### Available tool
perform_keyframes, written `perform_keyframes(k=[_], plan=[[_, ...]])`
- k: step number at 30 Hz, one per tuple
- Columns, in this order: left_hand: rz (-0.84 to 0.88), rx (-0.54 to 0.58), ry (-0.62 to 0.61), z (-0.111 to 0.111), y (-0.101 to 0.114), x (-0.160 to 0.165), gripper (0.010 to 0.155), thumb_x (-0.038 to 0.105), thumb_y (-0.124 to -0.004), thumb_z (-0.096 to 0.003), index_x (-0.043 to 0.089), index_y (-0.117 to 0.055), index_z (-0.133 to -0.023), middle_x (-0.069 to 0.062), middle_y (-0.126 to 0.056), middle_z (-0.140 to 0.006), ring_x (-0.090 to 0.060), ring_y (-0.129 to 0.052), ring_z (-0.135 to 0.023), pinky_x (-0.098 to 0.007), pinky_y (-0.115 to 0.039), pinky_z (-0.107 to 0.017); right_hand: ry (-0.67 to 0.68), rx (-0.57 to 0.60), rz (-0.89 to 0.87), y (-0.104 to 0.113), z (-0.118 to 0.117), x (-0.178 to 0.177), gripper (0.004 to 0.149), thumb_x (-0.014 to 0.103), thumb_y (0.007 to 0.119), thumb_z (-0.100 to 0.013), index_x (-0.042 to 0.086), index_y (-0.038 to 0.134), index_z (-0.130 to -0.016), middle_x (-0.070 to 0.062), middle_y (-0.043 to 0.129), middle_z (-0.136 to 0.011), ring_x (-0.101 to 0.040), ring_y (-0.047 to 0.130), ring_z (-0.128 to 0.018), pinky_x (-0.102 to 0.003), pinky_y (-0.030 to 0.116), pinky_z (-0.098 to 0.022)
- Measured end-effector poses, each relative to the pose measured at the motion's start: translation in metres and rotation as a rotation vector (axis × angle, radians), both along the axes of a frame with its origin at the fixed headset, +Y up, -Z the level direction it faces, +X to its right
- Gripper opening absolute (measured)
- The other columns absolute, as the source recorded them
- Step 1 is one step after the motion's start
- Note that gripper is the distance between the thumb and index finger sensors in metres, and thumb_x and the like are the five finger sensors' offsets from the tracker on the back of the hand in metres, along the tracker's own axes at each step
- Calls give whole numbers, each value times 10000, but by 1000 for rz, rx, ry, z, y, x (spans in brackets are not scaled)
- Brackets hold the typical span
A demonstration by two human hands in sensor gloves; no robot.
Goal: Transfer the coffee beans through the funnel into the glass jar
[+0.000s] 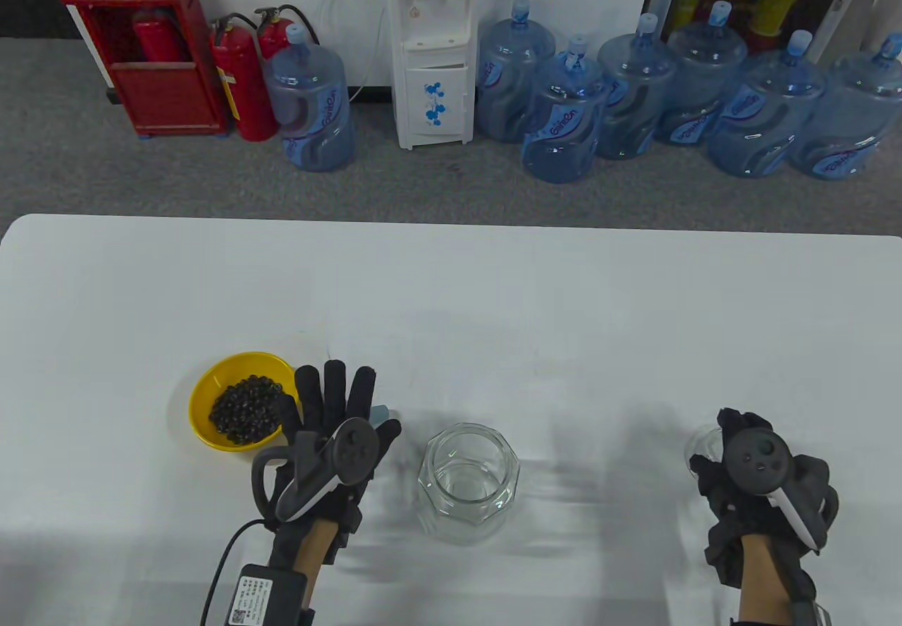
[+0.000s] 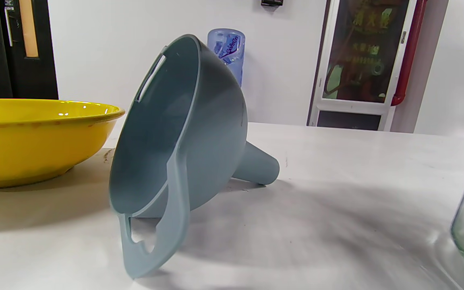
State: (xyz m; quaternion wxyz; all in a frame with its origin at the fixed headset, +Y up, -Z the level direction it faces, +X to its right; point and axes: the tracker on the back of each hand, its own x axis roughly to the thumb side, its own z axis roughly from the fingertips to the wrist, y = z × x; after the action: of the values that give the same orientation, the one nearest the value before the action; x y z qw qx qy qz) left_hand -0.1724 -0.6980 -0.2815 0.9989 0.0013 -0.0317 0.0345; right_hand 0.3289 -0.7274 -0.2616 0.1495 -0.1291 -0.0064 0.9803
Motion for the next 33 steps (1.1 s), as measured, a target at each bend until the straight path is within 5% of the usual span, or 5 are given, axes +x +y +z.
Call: perform_keyframes(k=[23, 28, 33], plan=[[-3, -4, 9, -1, 0, -1, 754, 680, -393, -528, 343, -256, -1188, -58, -160, -1254, -438, -58, -1116, -664, -229, -762, -46, -68, -51, -19, 1, 15, 830, 350, 958, -542, 59, 484, -1158, -260, 458, -1185, -481, 611, -1065, -638, 620, -748], [0, -2, 10, -1, 0, -1, 760, 677, -401, -532, 325, -259, -1191, -95, -166, -1252, -440, -65, -1118, -664, -236, -764, -52, -112, -12, -16, 2, 12, 826, 405, 899, -578, 80, 459, -1197, -255, 423, -1222, -515, 534, -1100, -657, 542, -768], [4, 1, 9, -2, -1, -1, 764, 676, -404, -533, 320, -256, -1192, -94, -168, -1253, -442, -68, -1118, -664, -240, -764, -35, -23, 23, 0, 4, -1, 822, 516, 807, -604, 126, 434, -1224, -226, 371, -1258, -498, 434, -1135, -666, 460, -786]])
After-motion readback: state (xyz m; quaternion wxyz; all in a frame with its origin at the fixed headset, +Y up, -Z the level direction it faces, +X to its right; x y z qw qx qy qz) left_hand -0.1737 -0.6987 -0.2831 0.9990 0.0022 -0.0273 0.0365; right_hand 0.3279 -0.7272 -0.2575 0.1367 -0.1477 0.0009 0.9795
